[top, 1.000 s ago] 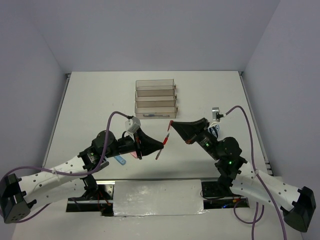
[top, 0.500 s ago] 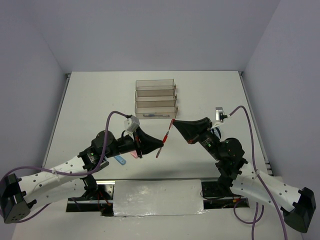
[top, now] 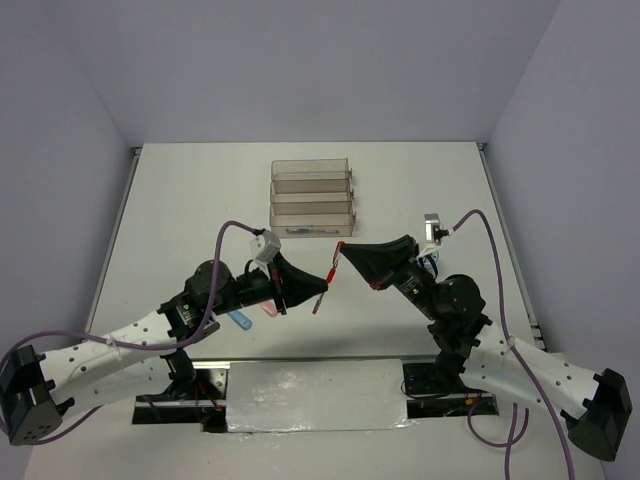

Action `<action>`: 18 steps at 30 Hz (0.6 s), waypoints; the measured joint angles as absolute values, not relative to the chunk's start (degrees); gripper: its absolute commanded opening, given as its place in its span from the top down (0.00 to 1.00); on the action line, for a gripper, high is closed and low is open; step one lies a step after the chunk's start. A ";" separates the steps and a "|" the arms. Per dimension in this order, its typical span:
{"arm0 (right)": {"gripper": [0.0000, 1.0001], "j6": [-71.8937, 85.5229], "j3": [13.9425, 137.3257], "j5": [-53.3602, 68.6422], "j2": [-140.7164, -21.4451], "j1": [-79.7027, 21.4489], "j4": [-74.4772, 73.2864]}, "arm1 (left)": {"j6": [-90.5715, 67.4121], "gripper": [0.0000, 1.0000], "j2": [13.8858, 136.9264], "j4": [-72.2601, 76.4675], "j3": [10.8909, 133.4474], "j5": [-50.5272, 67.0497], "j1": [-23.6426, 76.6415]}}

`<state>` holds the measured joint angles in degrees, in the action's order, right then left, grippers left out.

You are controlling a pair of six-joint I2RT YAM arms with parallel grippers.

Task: Sort the stationery into containers
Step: Close the pen cap on the pen.

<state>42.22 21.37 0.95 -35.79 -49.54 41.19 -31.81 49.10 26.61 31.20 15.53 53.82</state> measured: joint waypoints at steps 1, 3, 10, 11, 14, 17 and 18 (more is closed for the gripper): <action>1.00 42.15 21.37 1.02 -35.86 -49.65 41.21 | -31.81 1.00 49.10 26.63 31.20 15.49 53.76; 1.00 42.09 21.37 1.17 -35.92 -49.76 41.25 | -31.83 1.00 49.10 26.70 31.20 15.40 53.67; 1.00 41.82 20.97 0.89 -35.92 -50.09 41.95 | -31.88 1.00 49.08 26.70 31.20 15.33 53.21; 1.00 41.71 20.97 0.82 -35.92 -50.11 41.95 | -31.88 1.00 49.04 26.68 31.20 15.35 53.17; 1.00 41.17 20.97 0.80 -35.92 -50.11 42.00 | -31.90 1.00 48.97 26.70 31.20 15.38 53.08; 1.00 40.56 20.97 0.47 -35.94 -50.13 42.00 | -31.97 1.00 48.97 26.74 31.20 15.49 53.06; 1.00 40.40 20.99 0.23 -35.94 -50.13 42.00 | -31.97 1.00 48.97 26.76 31.20 15.57 53.06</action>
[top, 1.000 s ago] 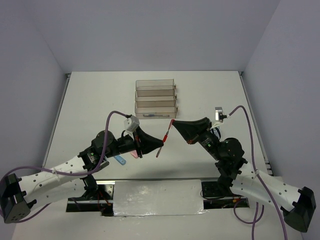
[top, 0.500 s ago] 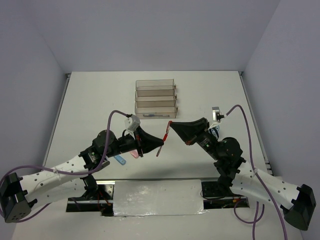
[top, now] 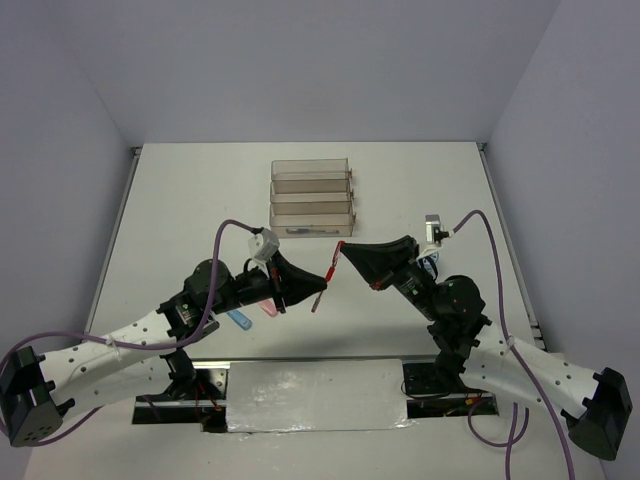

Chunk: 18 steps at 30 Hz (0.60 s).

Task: Sort the stationery into containers
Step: Close the pen cap on the pen.

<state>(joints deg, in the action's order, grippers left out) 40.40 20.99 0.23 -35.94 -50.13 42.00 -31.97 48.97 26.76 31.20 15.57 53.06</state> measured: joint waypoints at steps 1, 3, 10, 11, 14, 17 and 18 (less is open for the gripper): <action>1.00 40.21 20.99 -0.03 -36.01 -50.13 42.04 | -31.99 1.00 48.97 26.79 31.20 15.77 53.06; 1.00 39.66 21.04 -0.69 -36.27 -50.13 42.13 | -32.05 1.00 48.97 27.05 31.20 16.29 53.06; 1.00 39.07 21.34 -1.61 -37.85 -50.13 42.81 | -32.25 1.00 48.69 27.22 31.20 16.84 53.06; 1.00 39.07 21.34 -1.65 -37.85 -50.13 42.89 | -32.25 1.00 48.45 27.11 31.20 16.84 53.06; 1.00 39.09 21.34 -1.74 -37.85 -50.13 43.20 | -32.23 1.00 47.66 27.11 31.20 16.84 53.04; 1.00 39.09 21.37 -1.74 -37.82 -50.13 43.35 | -32.21 1.00 47.42 27.11 31.20 16.82 53.04; 1.00 39.09 21.39 -1.74 -37.80 -50.13 43.35 | -32.23 1.00 47.42 27.03 31.20 16.80 53.04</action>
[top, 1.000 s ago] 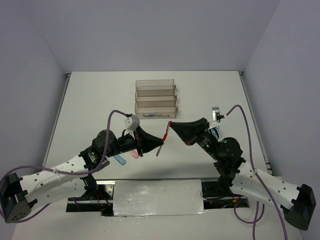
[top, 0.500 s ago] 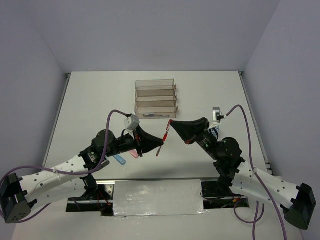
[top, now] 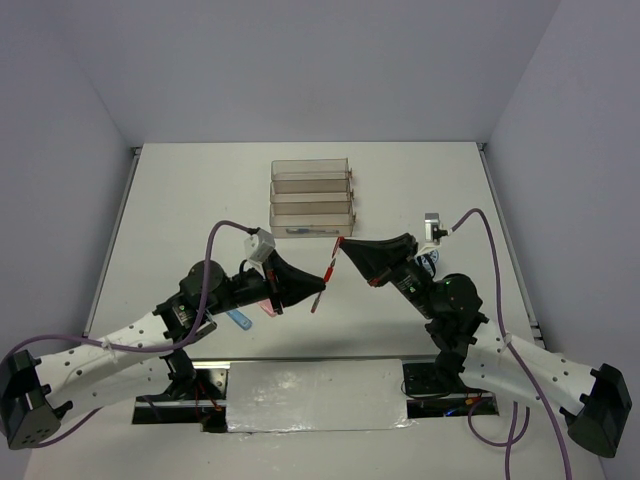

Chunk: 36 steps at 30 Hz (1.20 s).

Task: Sort the stationery into containers
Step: Close the pen cap on the pen.

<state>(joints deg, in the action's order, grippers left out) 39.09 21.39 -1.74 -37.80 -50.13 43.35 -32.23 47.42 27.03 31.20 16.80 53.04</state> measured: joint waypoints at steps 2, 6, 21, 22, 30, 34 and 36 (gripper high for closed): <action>1.00 39.07 21.43 -1.74 -37.78 -50.13 43.38 | -32.23 1.00 47.44 27.05 31.18 16.75 53.01; 1.00 39.09 21.47 -1.74 -37.63 -50.13 43.38 | -32.23 1.00 47.55 27.05 31.18 16.78 53.01; 1.00 39.59 21.63 -0.84 -38.15 -50.13 45.41 | -32.21 1.00 48.29 27.07 31.16 16.53 52.53; 1.00 39.68 21.63 -0.80 -38.15 -50.13 45.78 | -32.21 1.00 48.29 27.07 31.16 16.53 52.47; 1.00 40.21 21.63 -0.62 -38.41 -50.13 47.22 | -32.23 1.00 48.29 27.07 31.16 16.38 51.92; 1.00 40.21 21.63 -0.62 -39.46 -50.13 47.53 | -32.25 1.00 48.27 27.09 31.16 16.40 51.83; 1.00 40.16 21.63 -0.64 -40.03 -50.13 47.55 | -32.42 1.00 48.27 27.09 31.16 16.45 51.83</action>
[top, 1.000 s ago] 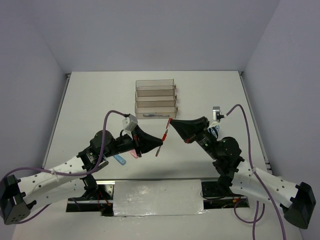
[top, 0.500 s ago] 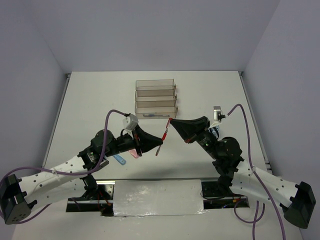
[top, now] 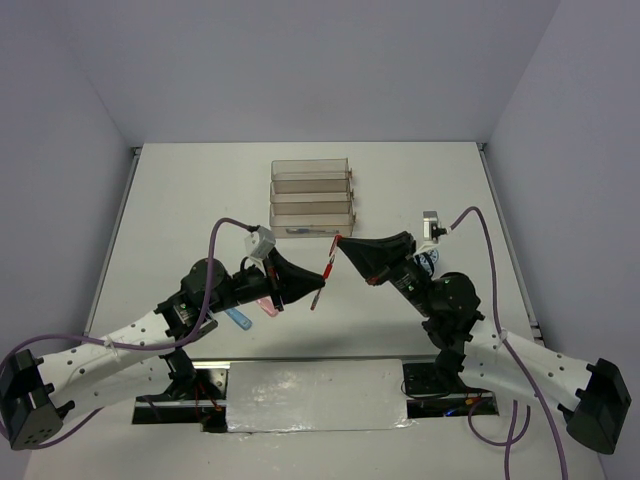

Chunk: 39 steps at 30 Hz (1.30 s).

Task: Sort the stationery into containers
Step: Close the pen cap on the pen.

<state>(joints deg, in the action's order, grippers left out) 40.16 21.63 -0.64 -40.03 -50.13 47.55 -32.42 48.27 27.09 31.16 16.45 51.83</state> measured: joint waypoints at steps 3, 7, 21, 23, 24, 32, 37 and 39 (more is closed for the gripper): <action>1.00 40.16 21.63 -0.64 -40.53 -50.13 47.57 | -33.04 1.00 48.27 27.09 31.16 16.64 51.83; 1.00 40.21 21.63 -0.62 -40.62 -50.13 47.66 | -33.17 1.00 48.21 27.07 31.16 16.60 51.81; 1.00 40.69 20.97 -0.62 -40.40 -50.13 48.86 | -33.23 1.00 48.12 27.05 31.16 16.58 51.35; 1.00 40.80 20.97 -0.62 -40.64 -50.13 48.95 | -33.23 1.00 48.12 27.05 31.16 16.60 51.22; 1.00 40.84 20.95 -0.62 -40.77 -50.13 48.95 | -33.23 1.00 48.12 27.05 31.16 16.58 51.18; 1.00 41.04 19.73 0.25 -40.77 -50.13 49.74 | -33.26 1.00 48.03 27.05 31.16 16.58 51.13; 1.00 41.30 19.11 0.67 -40.66 -50.13 50.17 | -33.28 1.00 47.81 26.98 31.16 16.56 51.09; 1.00 41.50 19.00 0.73 -40.69 -50.13 50.48 | -33.30 1.00 47.79 27.05 31.16 16.56 51.09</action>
<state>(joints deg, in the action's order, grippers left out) 41.50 19.00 0.73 -40.69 -50.13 50.48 -33.30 47.79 27.05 31.16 16.56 51.09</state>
